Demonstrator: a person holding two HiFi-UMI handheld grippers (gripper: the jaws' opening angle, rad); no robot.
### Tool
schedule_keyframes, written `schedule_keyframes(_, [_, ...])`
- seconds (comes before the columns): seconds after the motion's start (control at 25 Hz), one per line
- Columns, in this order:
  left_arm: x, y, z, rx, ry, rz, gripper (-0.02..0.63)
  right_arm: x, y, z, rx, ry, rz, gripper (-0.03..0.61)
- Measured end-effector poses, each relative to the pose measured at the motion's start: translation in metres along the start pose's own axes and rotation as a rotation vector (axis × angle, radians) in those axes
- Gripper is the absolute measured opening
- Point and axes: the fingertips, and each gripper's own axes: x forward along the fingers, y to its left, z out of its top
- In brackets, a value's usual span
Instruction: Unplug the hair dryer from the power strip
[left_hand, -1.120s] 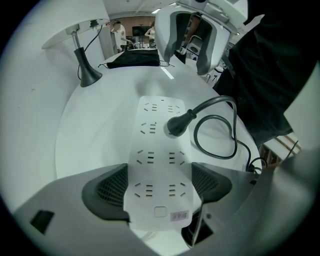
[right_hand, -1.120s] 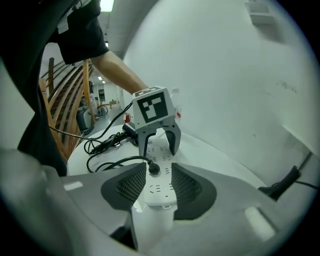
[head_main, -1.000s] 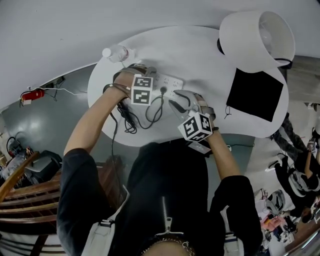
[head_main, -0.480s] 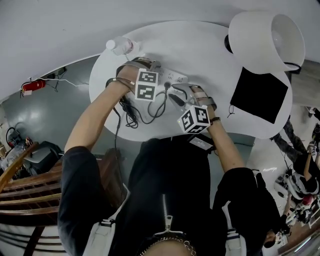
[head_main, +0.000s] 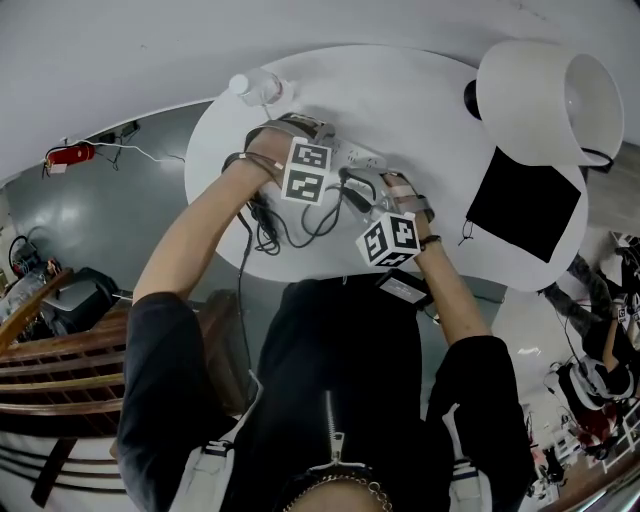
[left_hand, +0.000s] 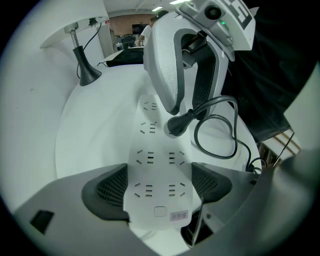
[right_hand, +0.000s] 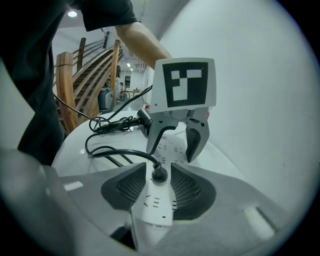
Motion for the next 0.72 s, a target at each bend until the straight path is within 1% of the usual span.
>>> schedule_keyframes(0.24, [0.0008,-0.0003,0.0002,-0.002,0.001,-0.001,0.390,0.0038,-0.0022,0.0045,-0.043,-0.015,-0.012,0.110])
schedule_keyframes(0.48, [0.0010,-0.0003,0.0000,-0.001,0.005,0.000,0.390,0.0091,0.0014,0.0054,-0.063,-0.013,-0.002,0.072])
schedule_keyframes(0.64, [0.0020,-0.0001,-0.0001,-0.002,0.007,0.001,0.390,0.0105,-0.0002,0.0049,-0.037,-0.023,-0.001,0.066])
schedule_keyframes(0.72, [0.0023,0.0000,-0.0003,-0.002,0.008,0.001,0.390,0.0105,-0.0027,0.0050,0.004,-0.031,0.009,0.063])
